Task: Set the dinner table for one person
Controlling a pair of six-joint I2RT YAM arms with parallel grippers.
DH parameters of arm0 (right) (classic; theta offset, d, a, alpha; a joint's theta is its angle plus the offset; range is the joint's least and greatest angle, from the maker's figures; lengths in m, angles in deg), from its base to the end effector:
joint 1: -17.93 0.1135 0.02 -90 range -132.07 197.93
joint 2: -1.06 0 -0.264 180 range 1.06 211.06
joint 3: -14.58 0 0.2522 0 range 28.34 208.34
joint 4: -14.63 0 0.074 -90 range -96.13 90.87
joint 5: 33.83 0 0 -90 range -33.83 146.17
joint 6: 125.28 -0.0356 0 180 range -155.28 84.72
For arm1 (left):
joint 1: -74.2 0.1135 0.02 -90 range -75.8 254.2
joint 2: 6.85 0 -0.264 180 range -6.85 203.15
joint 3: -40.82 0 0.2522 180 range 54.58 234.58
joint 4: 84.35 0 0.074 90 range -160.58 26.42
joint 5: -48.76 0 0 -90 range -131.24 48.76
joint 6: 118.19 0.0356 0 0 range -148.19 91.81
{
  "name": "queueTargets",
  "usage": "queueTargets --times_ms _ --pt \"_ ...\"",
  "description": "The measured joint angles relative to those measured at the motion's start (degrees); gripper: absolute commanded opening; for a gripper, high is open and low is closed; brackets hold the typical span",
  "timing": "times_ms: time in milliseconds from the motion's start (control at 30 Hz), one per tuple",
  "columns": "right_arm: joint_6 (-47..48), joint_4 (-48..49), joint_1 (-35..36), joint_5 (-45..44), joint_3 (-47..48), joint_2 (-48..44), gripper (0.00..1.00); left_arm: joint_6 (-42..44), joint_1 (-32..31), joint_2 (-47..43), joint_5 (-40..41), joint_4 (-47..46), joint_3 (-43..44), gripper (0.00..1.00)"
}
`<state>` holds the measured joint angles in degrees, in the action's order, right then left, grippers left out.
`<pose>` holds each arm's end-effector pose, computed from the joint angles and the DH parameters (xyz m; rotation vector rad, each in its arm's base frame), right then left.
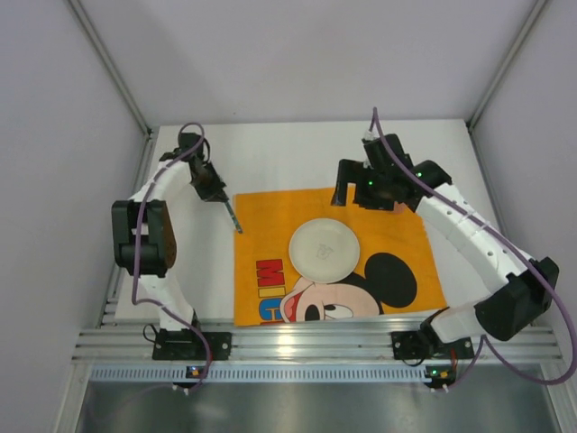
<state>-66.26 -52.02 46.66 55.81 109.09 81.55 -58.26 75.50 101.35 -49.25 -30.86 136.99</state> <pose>0.2523 0.1380 0.3479 0.0526 2.5402 0.4208 0.3944 0.0040 0.2123 -0.7015 2.6521 -0.3339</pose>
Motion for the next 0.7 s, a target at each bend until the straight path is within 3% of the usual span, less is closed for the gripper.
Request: queueTargets --times_ms 267,500,700 --pt "-8.3 12.1 13.1 4.5 0.3 3.9 1.00 -6.1 -15.7 -10.7 -10.0 -0.5 0.5 0.00" --pt "-15.8 21.3 17.0 3.5 -7.8 5.2 1.00 -9.1 -16.0 -17.1 -18.6 -1.8 1.0 0.00" --pt "-19.8 26.1 20.5 1.9 -10.6 5.2 1.00 -9.1 -17.2 -18.8 -21.0 -3.0 -1.3 0.00"
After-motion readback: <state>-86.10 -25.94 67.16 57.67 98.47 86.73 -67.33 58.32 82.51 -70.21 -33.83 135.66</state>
